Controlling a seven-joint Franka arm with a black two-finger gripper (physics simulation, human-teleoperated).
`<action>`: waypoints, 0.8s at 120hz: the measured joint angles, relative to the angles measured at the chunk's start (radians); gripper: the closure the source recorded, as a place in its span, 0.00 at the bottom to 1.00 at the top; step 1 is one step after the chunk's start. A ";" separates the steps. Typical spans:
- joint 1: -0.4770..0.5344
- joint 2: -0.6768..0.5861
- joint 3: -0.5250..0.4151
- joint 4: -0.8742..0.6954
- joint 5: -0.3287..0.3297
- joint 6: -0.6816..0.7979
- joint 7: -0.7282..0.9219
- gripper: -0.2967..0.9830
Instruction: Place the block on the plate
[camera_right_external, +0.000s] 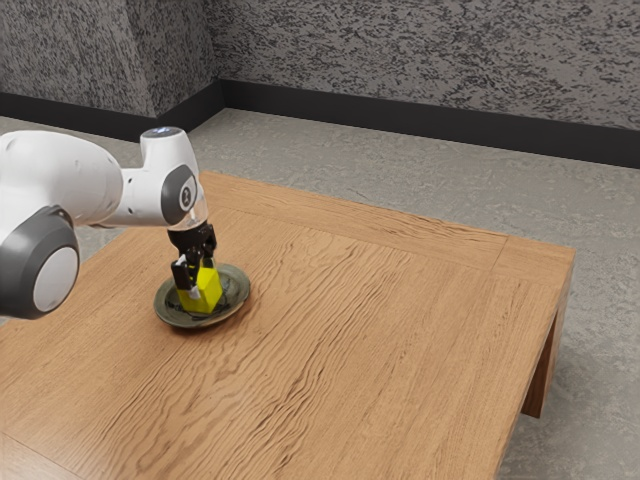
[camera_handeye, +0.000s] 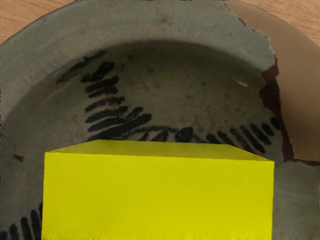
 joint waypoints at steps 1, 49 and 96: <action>0.000 -0.001 0.000 0.000 0.000 0.000 0.000 0.31; -0.009 -0.185 -0.016 0.054 0.019 -0.175 0.009 0.24; -0.020 -0.304 -0.150 0.243 0.110 -0.489 0.455 0.23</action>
